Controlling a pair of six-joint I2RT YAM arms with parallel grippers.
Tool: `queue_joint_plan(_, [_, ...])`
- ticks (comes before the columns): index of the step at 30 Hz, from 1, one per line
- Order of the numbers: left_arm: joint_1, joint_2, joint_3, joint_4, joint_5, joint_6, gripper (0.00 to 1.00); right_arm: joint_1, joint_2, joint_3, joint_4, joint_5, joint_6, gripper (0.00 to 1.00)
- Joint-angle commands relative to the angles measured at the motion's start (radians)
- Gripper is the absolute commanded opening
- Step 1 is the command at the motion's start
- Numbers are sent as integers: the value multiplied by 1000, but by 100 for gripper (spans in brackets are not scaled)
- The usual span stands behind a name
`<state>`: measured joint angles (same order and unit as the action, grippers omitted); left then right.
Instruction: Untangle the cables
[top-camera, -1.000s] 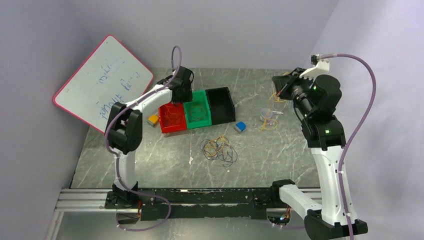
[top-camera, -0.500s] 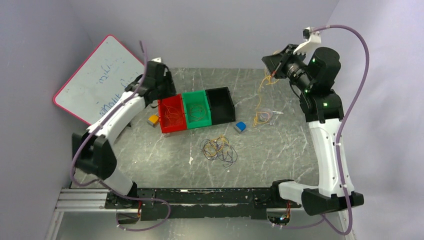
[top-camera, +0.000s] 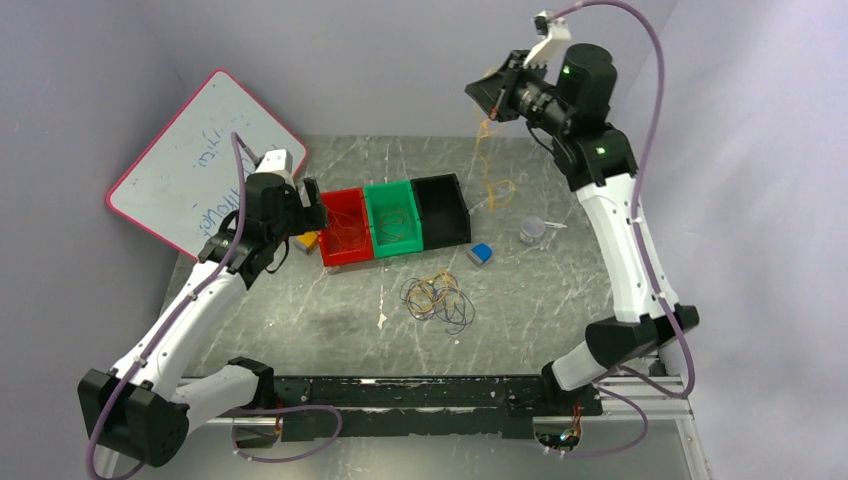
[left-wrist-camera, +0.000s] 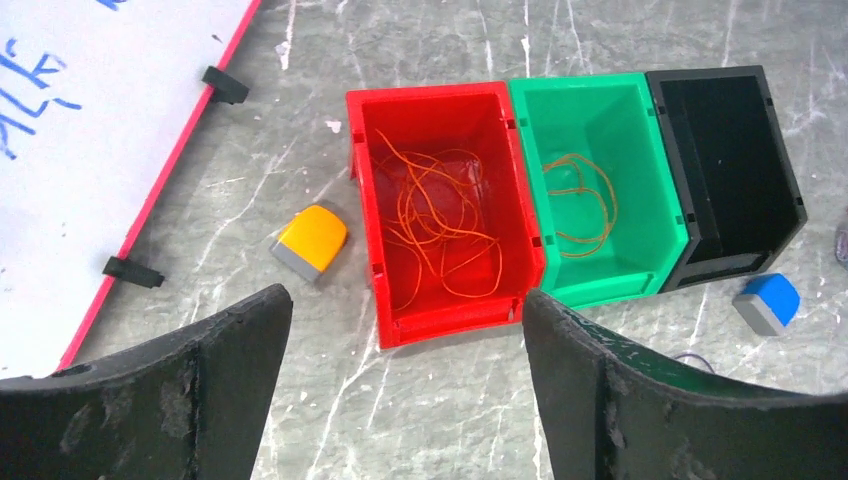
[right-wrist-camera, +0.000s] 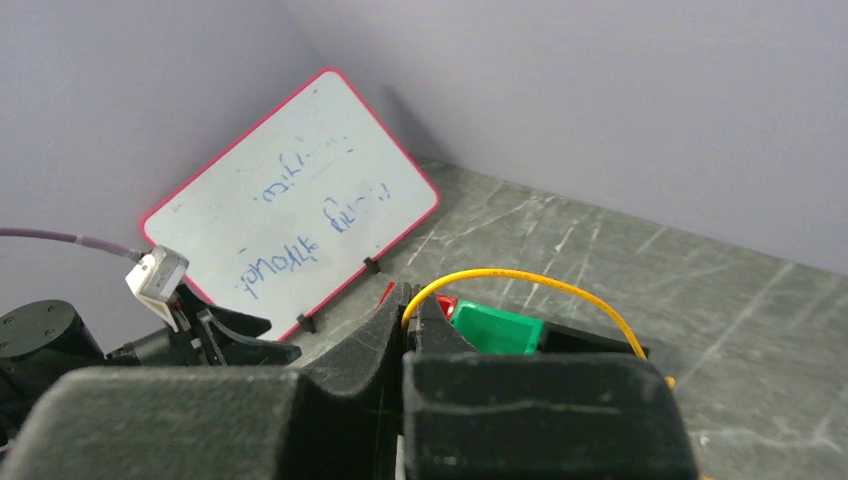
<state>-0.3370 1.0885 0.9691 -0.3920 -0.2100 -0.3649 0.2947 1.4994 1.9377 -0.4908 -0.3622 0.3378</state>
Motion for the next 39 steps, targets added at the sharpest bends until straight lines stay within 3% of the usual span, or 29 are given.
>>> queue_joint_plan(1, [8,-43,-33,55,-50,51,90,42,77,80,20,17,-16,0])
queue_joint_plan(9, [8,-86,-80,53,-69,42,90,51,179,90,73,19,1,0])
queue_joint_plan(24, [7,-82,-113,54,-62,72,86,67,222,-305,235,-2,5,0])
queue_joint_plan(39, [8,-48,-108,59,-49,81,84,109,313,-430,222,77,-40,0])
